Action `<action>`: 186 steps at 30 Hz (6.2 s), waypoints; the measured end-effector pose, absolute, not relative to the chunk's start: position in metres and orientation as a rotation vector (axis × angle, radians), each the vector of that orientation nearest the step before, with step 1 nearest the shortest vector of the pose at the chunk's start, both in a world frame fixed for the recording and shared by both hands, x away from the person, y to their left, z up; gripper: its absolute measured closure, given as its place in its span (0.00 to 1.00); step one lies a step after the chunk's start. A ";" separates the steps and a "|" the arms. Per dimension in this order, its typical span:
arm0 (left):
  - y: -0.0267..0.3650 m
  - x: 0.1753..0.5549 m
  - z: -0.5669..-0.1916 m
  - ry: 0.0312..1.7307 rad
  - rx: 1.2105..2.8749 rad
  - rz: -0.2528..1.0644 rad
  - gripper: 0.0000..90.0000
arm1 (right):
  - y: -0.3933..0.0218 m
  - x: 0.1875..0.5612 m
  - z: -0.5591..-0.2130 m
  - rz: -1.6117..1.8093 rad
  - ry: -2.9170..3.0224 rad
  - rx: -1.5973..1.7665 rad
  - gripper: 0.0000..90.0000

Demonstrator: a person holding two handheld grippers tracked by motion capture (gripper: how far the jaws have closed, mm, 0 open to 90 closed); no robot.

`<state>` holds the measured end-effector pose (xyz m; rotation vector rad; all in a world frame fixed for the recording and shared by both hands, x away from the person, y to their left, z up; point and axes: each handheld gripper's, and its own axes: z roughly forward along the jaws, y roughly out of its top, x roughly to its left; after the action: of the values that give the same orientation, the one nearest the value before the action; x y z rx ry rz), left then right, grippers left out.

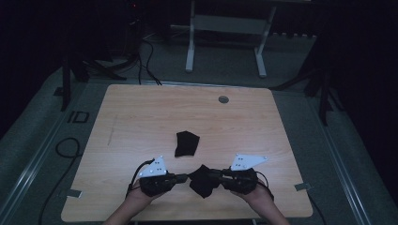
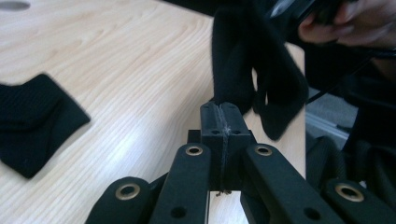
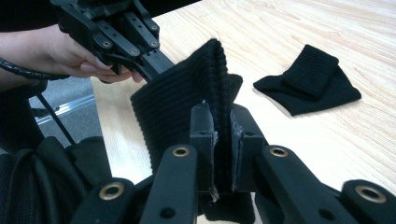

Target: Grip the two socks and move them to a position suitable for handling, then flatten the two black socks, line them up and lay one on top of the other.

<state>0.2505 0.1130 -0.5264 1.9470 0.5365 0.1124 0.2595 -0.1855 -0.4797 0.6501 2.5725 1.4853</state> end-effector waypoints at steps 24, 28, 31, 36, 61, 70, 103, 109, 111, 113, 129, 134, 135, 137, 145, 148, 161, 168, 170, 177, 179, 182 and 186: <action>0.163 0.252 -0.517 0.757 1.952 0.162 1.00 | -0.268 0.264 -0.468 1.541 2.326 0.959 0.92; 0.160 0.254 -0.519 0.781 1.999 0.165 1.00 | -0.274 0.265 -0.481 1.513 2.341 1.013 0.92; 0.149 0.263 -0.530 0.828 2.058 0.119 1.00 | -0.275 0.270 -0.500 1.461 2.377 1.084 0.92; 0.134 0.280 -0.546 0.889 2.076 0.082 1.00 | -0.277 0.280 -0.530 1.343 2.398 1.172 0.92; 0.103 0.276 -0.546 0.810 2.063 0.087 0.96 | -0.282 0.293 -0.535 1.119 2.303 1.136 0.92; 0.089 0.282 -0.566 0.823 2.176 0.065 1.00 | -0.268 0.304 -0.552 1.097 2.419 1.107 0.99; 0.123 0.272 -0.559 0.822 2.108 0.121 0.88 | -0.253 0.278 -0.549 1.141 2.488 1.037 0.82; 0.145 0.266 -0.553 0.857 2.032 0.192 0.63 | -0.243 0.293 -0.527 1.202 2.450 1.009 0.68; 0.155 0.263 -0.554 0.862 2.001 0.206 0.59 | -0.234 0.302 -0.519 1.234 2.454 0.989 0.61; 0.162 0.261 -0.555 0.869 1.987 0.208 0.54 | -0.223 0.310 -0.512 1.242 2.445 0.958 0.56; 0.179 0.263 -0.559 0.955 1.949 0.296 0.47 | -0.108 0.393 -0.510 1.183 2.537 0.931 0.40; 0.178 0.263 -0.562 0.955 1.965 0.275 0.46 | -0.079 0.409 -0.525 1.102 2.549 0.954 0.32; 0.178 0.263 -0.562 0.955 1.968 0.275 0.46 | -0.075 0.413 -0.528 1.071 2.545 0.959 0.32; 0.178 0.263 -0.561 0.955 1.963 0.272 0.46 | -0.068 0.418 -0.536 1.036 2.560 0.974 0.32; 0.180 0.265 -0.560 0.970 1.942 0.259 0.46 | -0.054 0.412 -0.554 0.908 2.628 0.861 0.55; 0.179 0.266 -0.559 0.966 1.945 0.261 0.46 | -0.055 0.412 -0.553 0.908 2.620 0.864 0.73; 0.178 0.284 -0.553 1.023 1.933 0.298 0.46 | -0.088 0.389 -0.516 1.130 2.606 0.801 0.81; 0.169 0.294 -0.539 0.996 1.897 0.283 0.46 | -0.108 0.353 -0.492 1.280 2.610 0.694 0.81; 0.161 0.296 -0.534 0.959 1.893 0.277 0.46 | -0.110 0.344 -0.488 1.294 2.617 0.660 0.81; 0.134 0.308 -0.519 0.813 1.930 0.225 0.46 | -0.114 0.327 -0.476 1.338 2.616 0.605 0.81; 0.129 0.312 -0.517 0.790 1.949 0.221 0.46 | -0.115 0.326 -0.474 1.336 2.607 0.597 0.81; 0.124 0.317 -0.514 0.774 1.964 0.224 0.46 | -0.116 0.325 -0.474 1.335 2.610 0.588 0.81; 0.118 0.320 -0.512 0.751 1.995 0.246 0.47 | -0.117 0.325 -0.475 1.332 2.616 0.589 0.81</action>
<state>0.3203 0.1180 -0.5122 1.9949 0.7506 0.2457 0.3248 -0.1170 -0.4749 0.5893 2.6158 1.3324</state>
